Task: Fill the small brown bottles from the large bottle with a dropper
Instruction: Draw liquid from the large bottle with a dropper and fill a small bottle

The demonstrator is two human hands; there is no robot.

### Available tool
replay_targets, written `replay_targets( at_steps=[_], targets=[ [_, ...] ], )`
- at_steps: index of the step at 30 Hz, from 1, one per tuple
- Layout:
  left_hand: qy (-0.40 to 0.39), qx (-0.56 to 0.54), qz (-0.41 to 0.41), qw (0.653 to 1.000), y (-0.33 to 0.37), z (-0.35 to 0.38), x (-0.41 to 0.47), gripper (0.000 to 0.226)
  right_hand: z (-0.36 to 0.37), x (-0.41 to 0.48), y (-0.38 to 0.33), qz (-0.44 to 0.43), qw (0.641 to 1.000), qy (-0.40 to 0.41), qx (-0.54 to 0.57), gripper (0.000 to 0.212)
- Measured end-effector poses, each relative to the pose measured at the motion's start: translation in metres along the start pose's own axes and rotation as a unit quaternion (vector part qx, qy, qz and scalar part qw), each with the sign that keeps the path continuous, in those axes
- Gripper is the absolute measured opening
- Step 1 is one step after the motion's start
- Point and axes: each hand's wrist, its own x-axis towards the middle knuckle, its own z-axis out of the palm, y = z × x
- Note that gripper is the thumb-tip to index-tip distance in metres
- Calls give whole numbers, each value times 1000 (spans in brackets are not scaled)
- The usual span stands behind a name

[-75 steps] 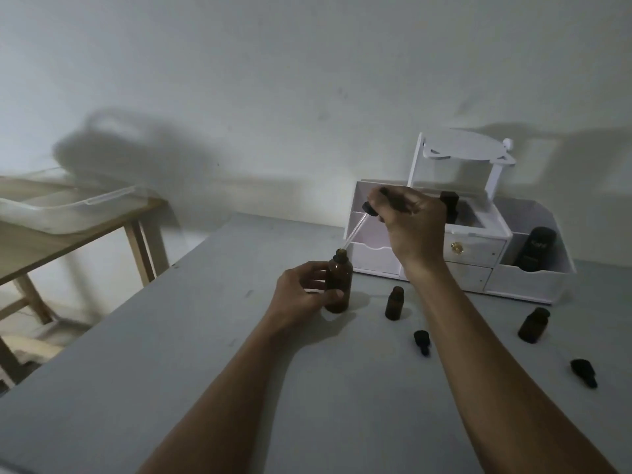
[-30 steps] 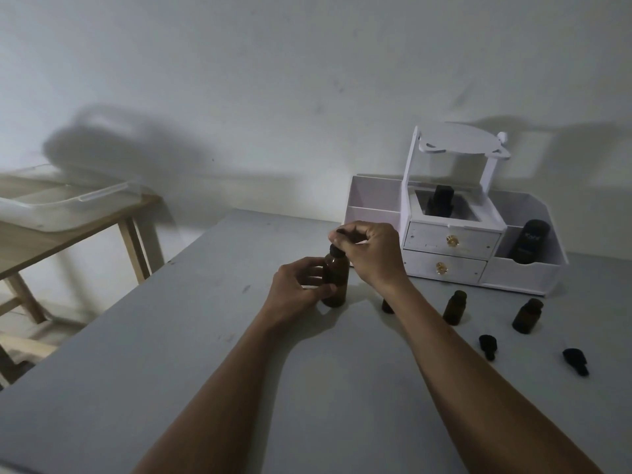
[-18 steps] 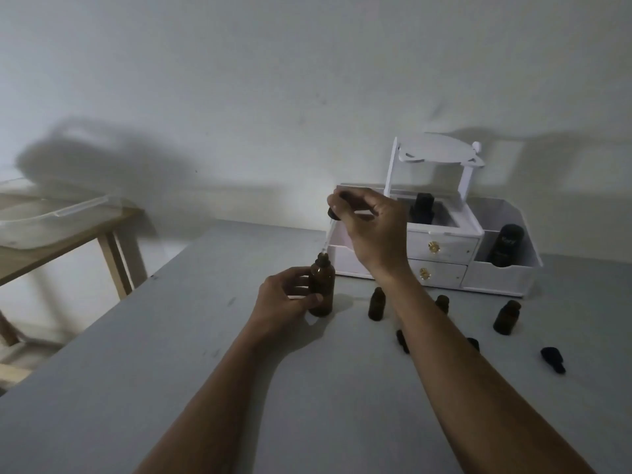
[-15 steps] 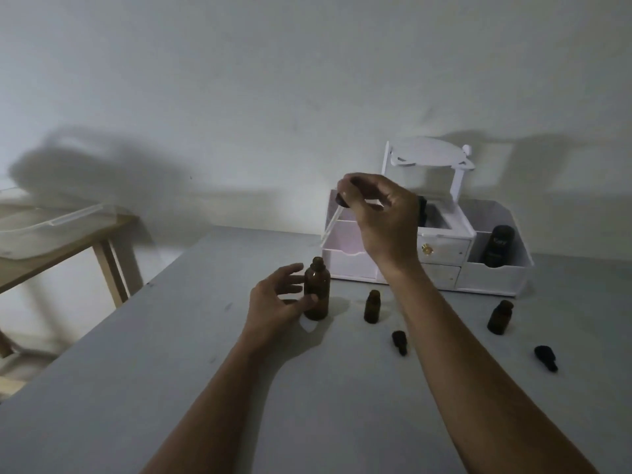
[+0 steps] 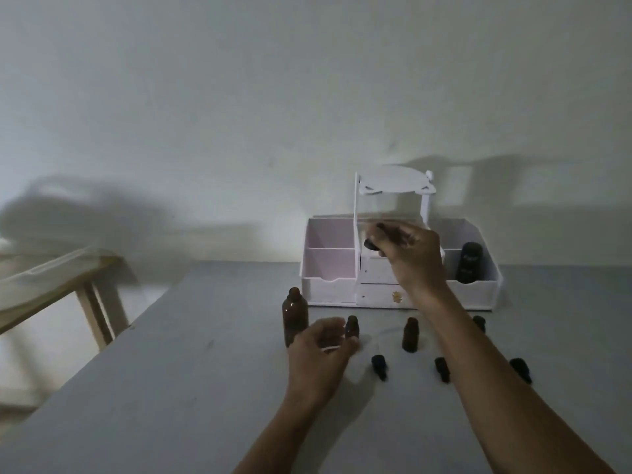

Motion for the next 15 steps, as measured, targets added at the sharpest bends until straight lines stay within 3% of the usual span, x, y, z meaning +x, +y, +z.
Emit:
replay_targets(
  at_steps=[6, 15],
  targets=[
    [16, 23, -35, 999, -13, 21, 22, 58, -2, -3, 13, 28, 999, -15, 4, 2],
    [-17, 41, -21, 999, -11, 20, 30, 60, 3, -6, 26, 51, 997, -40, -35, 2]
  ],
)
